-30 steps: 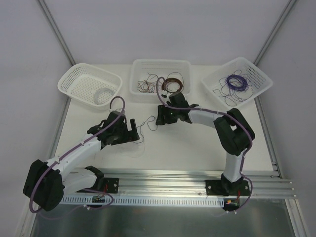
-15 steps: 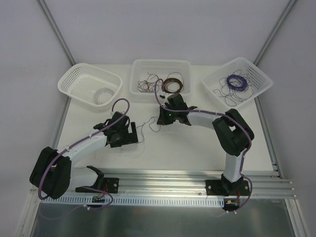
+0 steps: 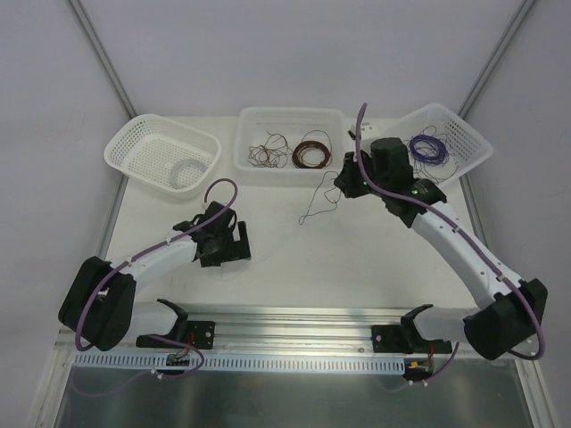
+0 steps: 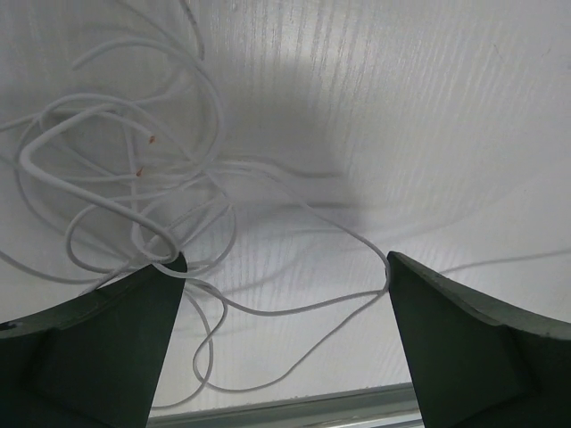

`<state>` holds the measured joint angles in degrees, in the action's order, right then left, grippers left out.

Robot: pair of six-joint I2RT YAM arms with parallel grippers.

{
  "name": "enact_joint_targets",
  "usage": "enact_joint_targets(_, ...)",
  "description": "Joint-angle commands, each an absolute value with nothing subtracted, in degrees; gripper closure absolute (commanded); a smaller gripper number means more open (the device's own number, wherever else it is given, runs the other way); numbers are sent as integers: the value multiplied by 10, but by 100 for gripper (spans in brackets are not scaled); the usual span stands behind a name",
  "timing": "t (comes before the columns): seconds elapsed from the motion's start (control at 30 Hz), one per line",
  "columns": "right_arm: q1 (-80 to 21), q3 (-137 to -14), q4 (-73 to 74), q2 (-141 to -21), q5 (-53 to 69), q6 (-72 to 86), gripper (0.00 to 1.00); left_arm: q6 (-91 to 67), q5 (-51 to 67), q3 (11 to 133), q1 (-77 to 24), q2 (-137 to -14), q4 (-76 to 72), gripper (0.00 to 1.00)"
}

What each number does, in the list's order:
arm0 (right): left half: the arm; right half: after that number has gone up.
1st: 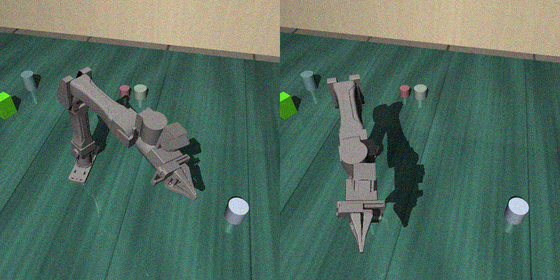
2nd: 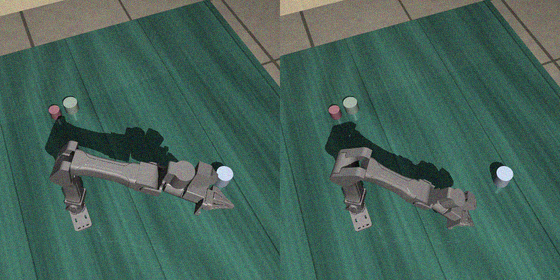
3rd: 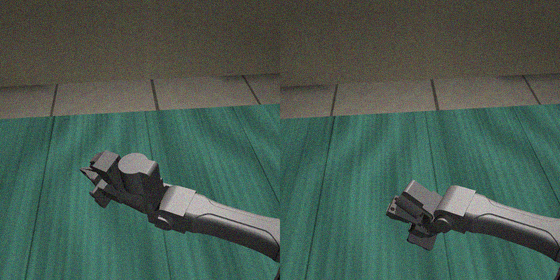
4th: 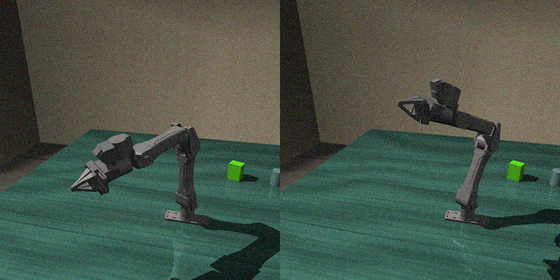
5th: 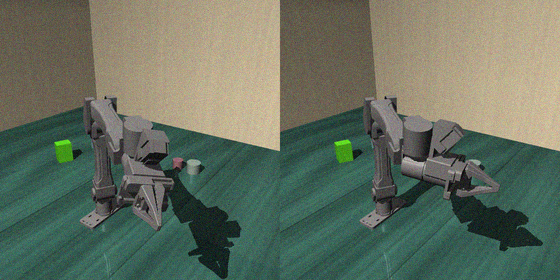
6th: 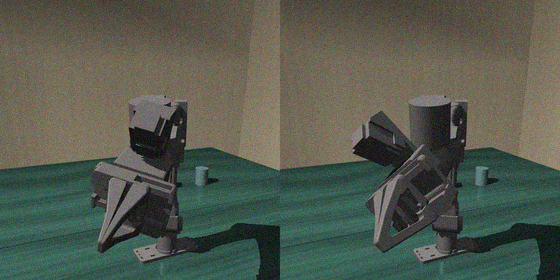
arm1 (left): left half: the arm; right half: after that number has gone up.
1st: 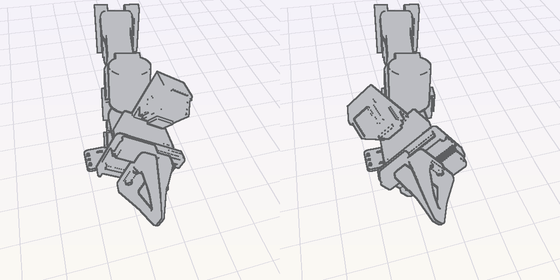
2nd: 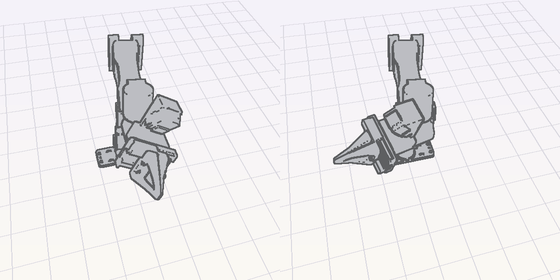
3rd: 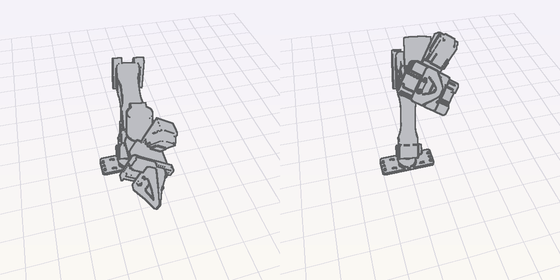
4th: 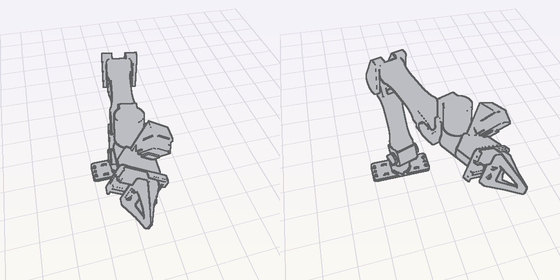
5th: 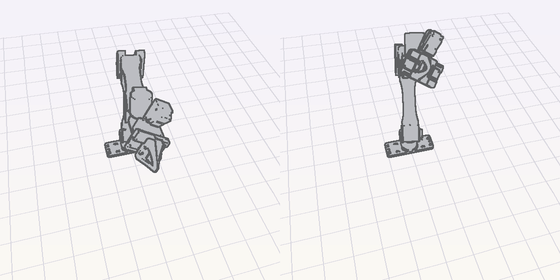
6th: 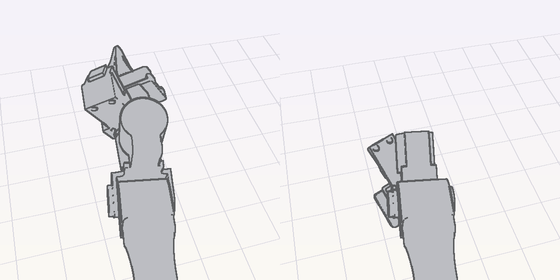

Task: Untangle the cables

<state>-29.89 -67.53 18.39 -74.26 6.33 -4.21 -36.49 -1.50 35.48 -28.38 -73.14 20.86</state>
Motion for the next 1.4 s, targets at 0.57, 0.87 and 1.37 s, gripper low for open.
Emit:
enact_joint_targets(0.57,-218,-1043,435,-587,-26,-164,99,-366,10,360,-276,-794,187,5)
enact_joint_targets(0.87,-181,-1089,399,-633,-129,-208,99,-366,38,374,-277,-733,188,3)
enact_joint_targets(1.37,32,-1081,233,-839,-69,-106,99,-333,132,431,-276,-586,189,1)
